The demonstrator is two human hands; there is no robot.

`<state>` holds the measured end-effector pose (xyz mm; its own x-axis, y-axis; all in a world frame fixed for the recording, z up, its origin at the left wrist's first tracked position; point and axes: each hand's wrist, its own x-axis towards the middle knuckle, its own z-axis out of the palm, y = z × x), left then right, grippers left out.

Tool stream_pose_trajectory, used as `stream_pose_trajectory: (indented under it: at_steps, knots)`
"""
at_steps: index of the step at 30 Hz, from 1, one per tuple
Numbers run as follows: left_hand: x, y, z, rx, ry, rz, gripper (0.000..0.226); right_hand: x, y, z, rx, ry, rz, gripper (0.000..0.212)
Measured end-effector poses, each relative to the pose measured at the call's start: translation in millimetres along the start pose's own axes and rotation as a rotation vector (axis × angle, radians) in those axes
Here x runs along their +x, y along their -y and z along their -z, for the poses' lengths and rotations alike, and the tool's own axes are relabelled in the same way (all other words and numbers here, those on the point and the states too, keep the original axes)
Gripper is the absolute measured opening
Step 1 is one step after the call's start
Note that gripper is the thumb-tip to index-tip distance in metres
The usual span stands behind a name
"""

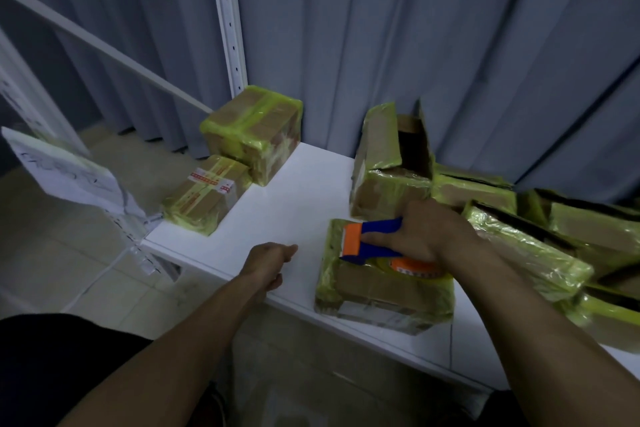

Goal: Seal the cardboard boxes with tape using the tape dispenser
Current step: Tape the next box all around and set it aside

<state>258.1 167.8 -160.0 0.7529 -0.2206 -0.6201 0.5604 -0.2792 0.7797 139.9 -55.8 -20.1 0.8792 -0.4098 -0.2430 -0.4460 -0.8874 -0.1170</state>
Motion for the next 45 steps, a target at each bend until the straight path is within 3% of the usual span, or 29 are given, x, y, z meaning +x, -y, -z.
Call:
stream_pose_trajectory:
  at_steps: [11,14,16,18,20,22,24,28,33,38,42,45]
  knots:
    - [-0.2,25.0,-38.8,0.046,0.164,0.176,0.024,11.9,4.5,-14.0,-0.084,0.055,-0.028,0.074]
    - [1.6,23.4,-36.4,0.084,0.182,0.199,0.044,13.2,4.9,-16.3,-0.083,0.045,-0.021,0.073]
    - [3.0,27.0,-36.0,0.092,0.143,0.119,0.05,11.4,4.9,-16.1,-0.095,0.048,-0.009,0.071]
    - [5.0,26.7,-39.2,0.095,0.044,-0.081,0.036,8.7,5.4,-15.6,-0.106,0.036,0.005,0.069]
    - [-3.0,17.3,-46.9,0.033,0.054,-0.172,0.019,6.4,5.3,-16.0,-0.118,0.021,0.011,0.068]
    - [-14.0,7.4,-54.1,-0.016,0.123,-0.105,0.035,5.2,5.8,-18.3,-0.118,0.008,0.015,0.067]
    - [-19.4,5.4,-57.2,0.084,0.154,-0.102,0.046,5.1,5.2,-20.9,-0.08,-0.009,0.019,0.067]
    - [-30.0,6.1,-52.5,0.121,0.224,-0.168,0.029,2.7,-0.5,-17.3,0.118,0.027,0.057,0.067]
    - [-39.6,-3.9,-55.7,0.159,0.176,-0.165,0.036,-4.4,-22.0,-10.2,0.27,0.051,0.039,0.058]
    - [-41.8,-2.9,-57.6,0.279,0.156,-0.28,0.04,-5.2,-35.6,-21.2,0.392,0.058,-0.032,0.07]
    - [-36.7,0.4,-61.2,0.367,0.066,-0.323,0.043,-10.2,-38.4,-18.6,0.446,0.047,-0.003,0.06]
    - [-33.8,1.4,-64.7,0.377,0.039,-0.306,0.041,-14.7,-40.8,-16.9,0.458,0.039,0.02,0.063]
